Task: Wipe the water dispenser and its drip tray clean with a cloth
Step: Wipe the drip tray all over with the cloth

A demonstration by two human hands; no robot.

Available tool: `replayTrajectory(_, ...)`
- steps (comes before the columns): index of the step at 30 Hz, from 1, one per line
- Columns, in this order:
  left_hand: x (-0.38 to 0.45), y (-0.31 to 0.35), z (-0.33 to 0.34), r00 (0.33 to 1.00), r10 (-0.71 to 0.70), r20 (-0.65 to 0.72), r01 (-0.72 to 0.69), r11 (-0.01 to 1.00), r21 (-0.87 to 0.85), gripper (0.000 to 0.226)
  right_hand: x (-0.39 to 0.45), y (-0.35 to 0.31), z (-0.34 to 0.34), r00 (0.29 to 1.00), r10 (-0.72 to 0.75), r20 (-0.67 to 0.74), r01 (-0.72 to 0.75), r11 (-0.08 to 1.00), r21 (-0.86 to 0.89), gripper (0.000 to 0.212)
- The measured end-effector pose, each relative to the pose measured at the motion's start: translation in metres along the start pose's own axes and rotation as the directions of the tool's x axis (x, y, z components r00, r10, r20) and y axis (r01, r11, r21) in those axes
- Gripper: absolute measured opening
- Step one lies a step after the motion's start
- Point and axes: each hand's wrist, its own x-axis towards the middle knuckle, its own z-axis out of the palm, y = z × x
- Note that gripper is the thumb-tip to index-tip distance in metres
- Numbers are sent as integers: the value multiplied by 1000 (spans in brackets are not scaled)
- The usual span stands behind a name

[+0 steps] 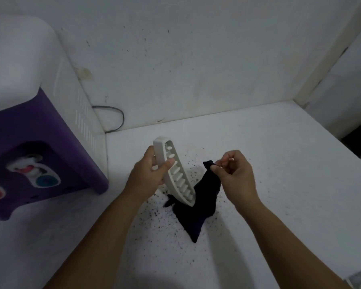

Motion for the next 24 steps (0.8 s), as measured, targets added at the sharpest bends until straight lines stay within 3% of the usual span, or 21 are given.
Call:
replayTrajectory(4,0,1,12,1000,19,-1,-19,1000,10,19,-3,-15,5,996,-57,71,50,994,97,27)
replayTrajectory(8,0,1,21,1000,17,5,-17,997,74,18,-16,-5,29,967,-106,233,148,974,-170,26)
replayTrajectory(14,0,2,19,999,-33,-5,33,999,-9,22,-15,6,57,989,-115,93,140,930,-340,9)
replayTrajectory(19,-4,-3,15,999,-34,8,35,999,-38,22,-23,13,58,954,-239,179,296,833,-467,9)
replayTrajectory(24,0,3,16,998,-38,56,39,999,-7,25,-13,11,58,988,-150,41,154,903,-402,12)
